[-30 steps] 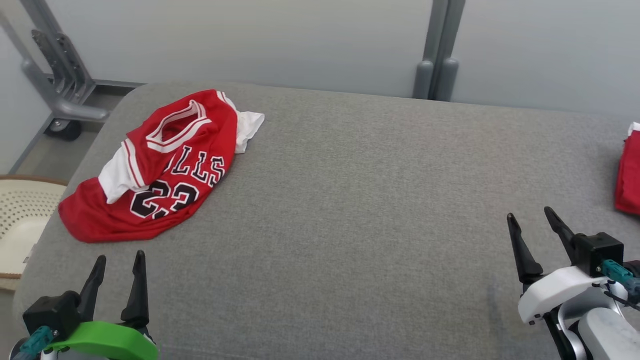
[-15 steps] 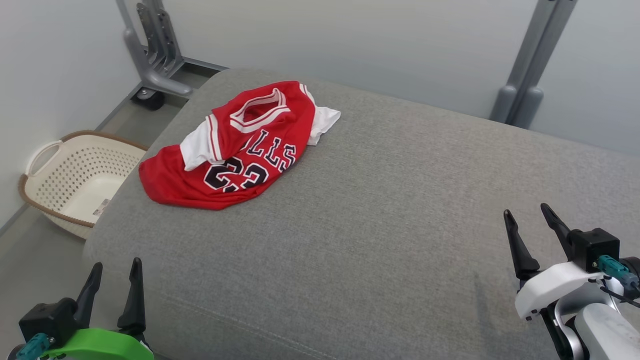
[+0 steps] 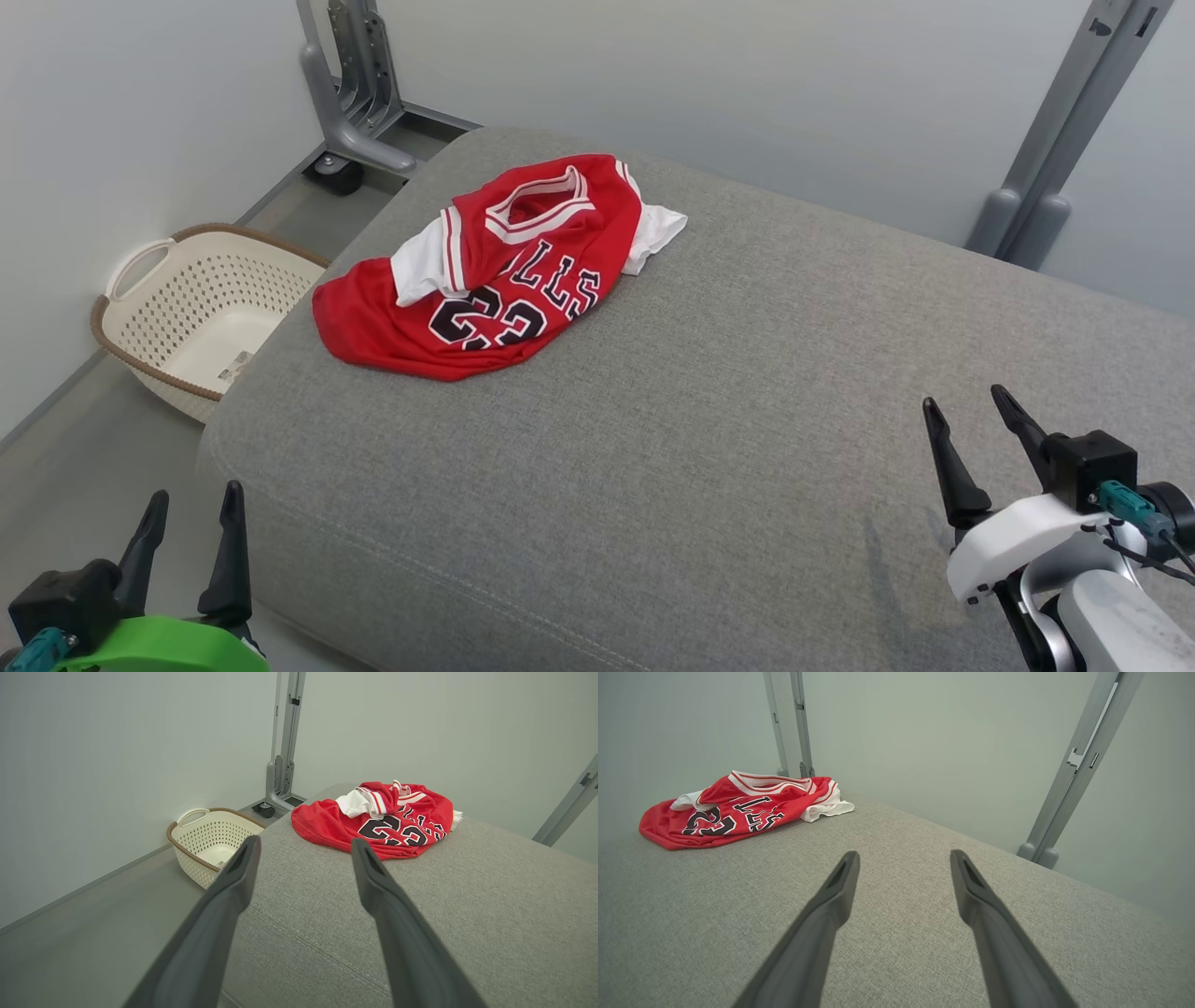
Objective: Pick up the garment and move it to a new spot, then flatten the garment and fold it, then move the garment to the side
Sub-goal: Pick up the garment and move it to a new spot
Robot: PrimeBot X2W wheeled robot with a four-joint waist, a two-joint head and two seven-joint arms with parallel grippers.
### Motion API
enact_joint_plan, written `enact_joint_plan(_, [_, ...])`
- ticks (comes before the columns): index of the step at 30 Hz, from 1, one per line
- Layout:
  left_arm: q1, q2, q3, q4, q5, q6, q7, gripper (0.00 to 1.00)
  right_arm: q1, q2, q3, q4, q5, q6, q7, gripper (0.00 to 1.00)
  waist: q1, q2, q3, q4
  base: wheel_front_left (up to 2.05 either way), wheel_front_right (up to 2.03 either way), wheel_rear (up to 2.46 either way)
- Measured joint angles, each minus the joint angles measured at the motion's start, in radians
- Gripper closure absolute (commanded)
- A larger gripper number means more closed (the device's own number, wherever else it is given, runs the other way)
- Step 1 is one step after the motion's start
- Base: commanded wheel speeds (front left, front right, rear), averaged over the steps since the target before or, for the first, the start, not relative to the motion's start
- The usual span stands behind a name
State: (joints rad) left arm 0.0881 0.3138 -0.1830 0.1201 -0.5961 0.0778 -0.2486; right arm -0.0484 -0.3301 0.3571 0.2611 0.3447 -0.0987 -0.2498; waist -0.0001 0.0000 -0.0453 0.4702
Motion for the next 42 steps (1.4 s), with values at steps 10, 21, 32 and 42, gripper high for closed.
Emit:
enact_joint_plan(10, [0.000, 0.001, 0.005, -0.022, -0.016, -0.013, 0.000, 0.00, -0.002, -0.010, -0.017, -0.019, -0.002, -0.002, 0.004, 0.00, 0.0000, 0.0000, 0.027, -0.009, 0.00, 0.00, 0.00])
enact_joint_plan(21, [-0.121, 0.015, 0.022, -0.068, -0.104, -0.067, 0.072, 0.00, -0.097, -0.080, -0.040, -0.107, -0.044, -0.009, 0.052, 0.00, 0.0000, 0.0000, 0.129, -0.006, 0.00, 0.00, 0.00])
enact_joint_plan(32, [-0.362, 0.078, 0.035, -0.035, -0.224, -0.101, 0.292, 0.00, -0.220, -0.139, -0.045, -0.196, -0.074, 0.002, 0.121, 0.00, 0.0001, 0.0000, 0.273, -0.032, 0.00, 0.00, 0.00])
enact_joint_plan(42, [-0.543, 0.092, 0.075, 0.060, -0.328, -0.103, 0.437, 0.00, -0.326, -0.165, -0.028, -0.279, -0.110, 0.025, 0.182, 0.00, 0.0001, 0.0000, 0.408, -0.087, 0.00, 0.00, 0.00])
